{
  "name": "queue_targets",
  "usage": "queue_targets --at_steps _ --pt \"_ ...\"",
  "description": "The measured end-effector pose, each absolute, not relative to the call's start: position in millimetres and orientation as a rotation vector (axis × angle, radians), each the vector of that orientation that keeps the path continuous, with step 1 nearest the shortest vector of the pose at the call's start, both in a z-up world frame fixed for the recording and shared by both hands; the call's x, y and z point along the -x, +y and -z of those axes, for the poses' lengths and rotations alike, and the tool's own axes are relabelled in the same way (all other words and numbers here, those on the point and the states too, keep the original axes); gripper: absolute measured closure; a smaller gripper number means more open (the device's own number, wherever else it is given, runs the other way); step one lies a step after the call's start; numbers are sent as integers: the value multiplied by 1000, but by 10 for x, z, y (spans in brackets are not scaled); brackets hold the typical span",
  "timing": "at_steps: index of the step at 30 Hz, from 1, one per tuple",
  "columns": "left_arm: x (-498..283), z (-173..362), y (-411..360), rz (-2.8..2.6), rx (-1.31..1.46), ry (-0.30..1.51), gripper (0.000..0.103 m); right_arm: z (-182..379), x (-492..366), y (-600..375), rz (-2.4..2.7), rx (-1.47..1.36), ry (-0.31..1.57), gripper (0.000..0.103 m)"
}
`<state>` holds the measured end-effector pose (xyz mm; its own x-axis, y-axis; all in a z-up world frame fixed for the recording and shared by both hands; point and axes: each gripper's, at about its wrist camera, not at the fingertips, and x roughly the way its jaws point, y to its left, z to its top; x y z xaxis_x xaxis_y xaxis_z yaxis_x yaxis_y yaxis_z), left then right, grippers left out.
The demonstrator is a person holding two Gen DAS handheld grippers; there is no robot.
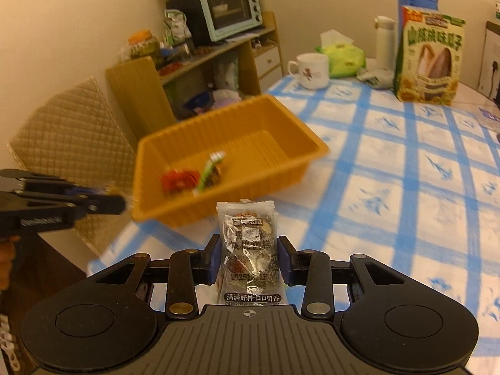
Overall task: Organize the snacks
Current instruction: 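Carry the small candy with the left tool while the right tool drops the nut packet into the basket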
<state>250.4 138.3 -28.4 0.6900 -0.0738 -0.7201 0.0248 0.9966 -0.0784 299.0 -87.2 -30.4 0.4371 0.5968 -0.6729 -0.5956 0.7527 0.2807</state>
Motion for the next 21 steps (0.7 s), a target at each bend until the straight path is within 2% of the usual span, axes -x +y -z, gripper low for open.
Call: queue_targets --at_steps 21 --pt "-3661 347 1869 79 53 827 93 335 -3953 10 -676 -15 805 65"
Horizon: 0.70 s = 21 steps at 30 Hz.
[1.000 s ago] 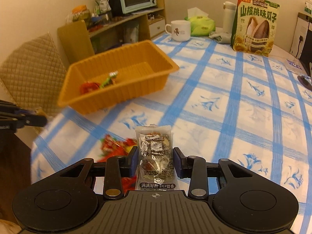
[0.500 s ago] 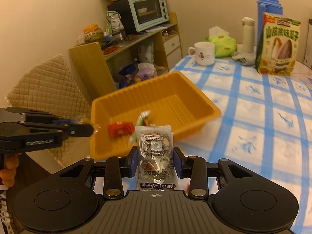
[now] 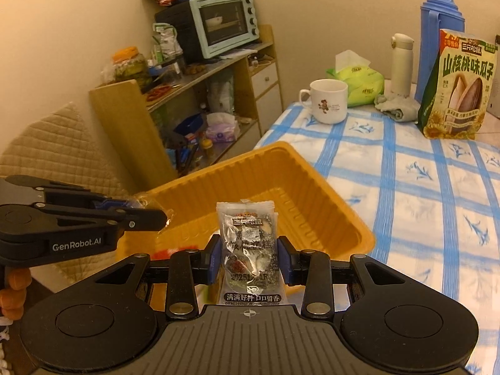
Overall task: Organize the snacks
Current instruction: 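Carry the small candy with the left tool while the right tool drops the nut packet into the basket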
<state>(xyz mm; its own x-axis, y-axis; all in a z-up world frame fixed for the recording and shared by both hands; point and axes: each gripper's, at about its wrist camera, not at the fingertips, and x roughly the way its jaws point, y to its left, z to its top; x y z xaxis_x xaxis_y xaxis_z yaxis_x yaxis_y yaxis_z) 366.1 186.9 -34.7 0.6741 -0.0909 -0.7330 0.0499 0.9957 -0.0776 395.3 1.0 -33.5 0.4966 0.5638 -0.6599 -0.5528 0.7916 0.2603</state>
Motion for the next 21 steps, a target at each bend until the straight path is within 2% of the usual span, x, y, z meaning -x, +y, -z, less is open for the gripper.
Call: queue_targets --at_steps 21 --pt "-4136 556 1985 110 54 865 93 707 -4432 275 -584 23 836 65"
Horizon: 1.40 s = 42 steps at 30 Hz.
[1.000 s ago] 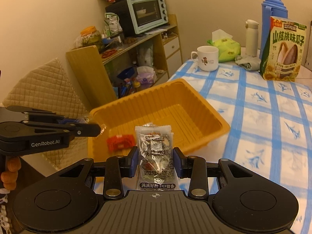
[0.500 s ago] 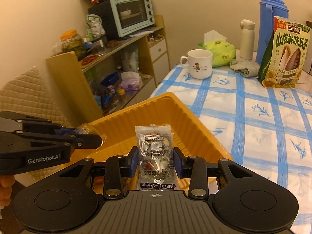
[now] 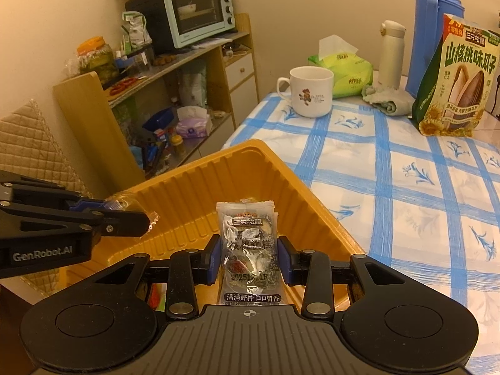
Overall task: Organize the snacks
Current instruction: 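Carry the small candy with the left tool while the right tool drops the nut packet into the basket, then open the left tool to drop the small candy into the basket, then withdraw both tools from the basket toward the remaining snacks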
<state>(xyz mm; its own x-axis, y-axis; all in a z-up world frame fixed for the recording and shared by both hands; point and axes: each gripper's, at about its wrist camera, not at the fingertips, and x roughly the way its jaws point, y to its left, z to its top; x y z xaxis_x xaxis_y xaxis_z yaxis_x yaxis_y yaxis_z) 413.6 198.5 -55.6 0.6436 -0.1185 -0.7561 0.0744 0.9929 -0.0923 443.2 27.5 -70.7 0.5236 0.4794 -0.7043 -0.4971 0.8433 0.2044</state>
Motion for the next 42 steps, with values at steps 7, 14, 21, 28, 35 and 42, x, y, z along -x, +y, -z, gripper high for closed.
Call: queue_targets --at_steps 7,14,21,28,35,42 --pt "-4162 591 1990 115 57 871 93 748 -4500 254 -545 4 854 65" --pt "-4198 613 1949 125 58 874 93 760 -4493 179 -549 -6 871 65" --pt "-4277 619 1895 131 53 874 93 762 -4460 138 -553 -22 878 65" --pt "-4292 577 1912 111 46 851 81 719 -4425 110 -567 -35 873 65" --pt "-4150 524 2052 70 68 861 62 659 -4294 98 -600 -42 864 47" --pt "-3886 420 2149 26 94 859 41 596 -4091 35 -609 -64 846 35"
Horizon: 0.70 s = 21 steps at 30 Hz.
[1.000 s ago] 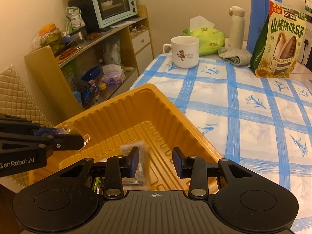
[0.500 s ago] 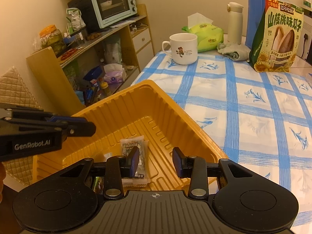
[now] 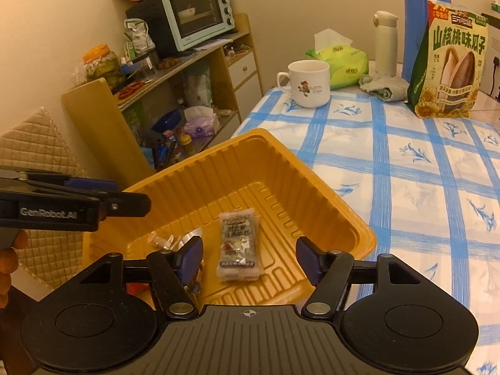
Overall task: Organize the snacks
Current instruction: 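Withdraw both tools from the basket toward the remaining snacks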
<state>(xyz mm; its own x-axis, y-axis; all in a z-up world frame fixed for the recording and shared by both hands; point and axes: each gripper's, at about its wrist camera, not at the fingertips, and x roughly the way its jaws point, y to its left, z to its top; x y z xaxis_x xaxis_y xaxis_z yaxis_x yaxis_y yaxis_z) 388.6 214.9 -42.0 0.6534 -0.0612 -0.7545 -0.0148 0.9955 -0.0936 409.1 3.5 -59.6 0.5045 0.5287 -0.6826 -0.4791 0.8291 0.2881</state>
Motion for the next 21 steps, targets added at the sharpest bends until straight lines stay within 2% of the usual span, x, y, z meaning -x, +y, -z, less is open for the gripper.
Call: queue_targets --at_steps 7,21 --pt "-3520 261 2076 13 107 835 31 460 -3866 -136 -607 -109 817 24" --pt "-2677 57 1574 40 112 805 29 167 -3122 -727 -613 -148 765 21"
